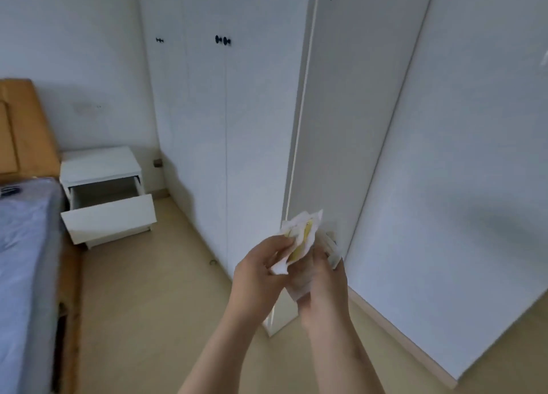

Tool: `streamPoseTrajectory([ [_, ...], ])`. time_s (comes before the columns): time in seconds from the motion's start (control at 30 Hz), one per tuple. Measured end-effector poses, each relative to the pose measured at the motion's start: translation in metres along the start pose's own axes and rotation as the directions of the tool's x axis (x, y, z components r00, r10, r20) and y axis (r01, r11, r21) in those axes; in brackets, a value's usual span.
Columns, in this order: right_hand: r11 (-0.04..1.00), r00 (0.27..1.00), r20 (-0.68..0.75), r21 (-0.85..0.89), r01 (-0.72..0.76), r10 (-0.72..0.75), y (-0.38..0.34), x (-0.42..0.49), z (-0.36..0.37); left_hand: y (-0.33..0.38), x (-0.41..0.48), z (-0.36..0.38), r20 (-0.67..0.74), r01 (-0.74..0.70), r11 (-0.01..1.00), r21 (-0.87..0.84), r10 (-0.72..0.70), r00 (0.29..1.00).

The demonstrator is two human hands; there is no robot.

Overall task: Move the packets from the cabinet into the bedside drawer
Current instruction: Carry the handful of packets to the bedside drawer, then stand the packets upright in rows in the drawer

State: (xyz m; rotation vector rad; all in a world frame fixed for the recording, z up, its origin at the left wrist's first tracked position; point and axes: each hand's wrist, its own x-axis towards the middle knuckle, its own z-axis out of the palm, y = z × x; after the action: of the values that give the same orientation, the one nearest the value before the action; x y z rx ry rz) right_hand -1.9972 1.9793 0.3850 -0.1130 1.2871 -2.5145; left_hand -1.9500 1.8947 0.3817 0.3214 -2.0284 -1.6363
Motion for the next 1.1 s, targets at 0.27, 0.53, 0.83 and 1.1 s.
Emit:
streamPoseTrajectory([
  [0.27, 0.96, 0.93, 0.269, -0.195, -0.203, 0.251, 0.068, 0.124, 0.104, -0.045, 0.11, -0.096, -0.196, 0.198, 0.966, -0.164, -0.229, 0.953],
  [0.53, 0.878, 0.842, 0.295, -0.315, -0.361, 0.452, 0.163, 0.176, 0.244, -0.117, 0.193, -0.238, -0.61, 0.321, 0.924, -0.206, -0.378, 0.697],
  [0.83, 0.915, 0.923, 0.277, -0.373, -0.154, 0.268, 0.268, 0.243, 0.416, -0.153, 0.291, -0.415, -0.385, 0.512, 0.767, -0.387, -0.639, 0.666],
  [1.1, 0.919, 0.927, 0.249, -0.349, -0.184, 0.28, 0.35, 0.322, 0.506, -0.187, 0.354, -0.527, -0.473, 0.488, 0.712, -0.505, -0.701, 0.533],
])
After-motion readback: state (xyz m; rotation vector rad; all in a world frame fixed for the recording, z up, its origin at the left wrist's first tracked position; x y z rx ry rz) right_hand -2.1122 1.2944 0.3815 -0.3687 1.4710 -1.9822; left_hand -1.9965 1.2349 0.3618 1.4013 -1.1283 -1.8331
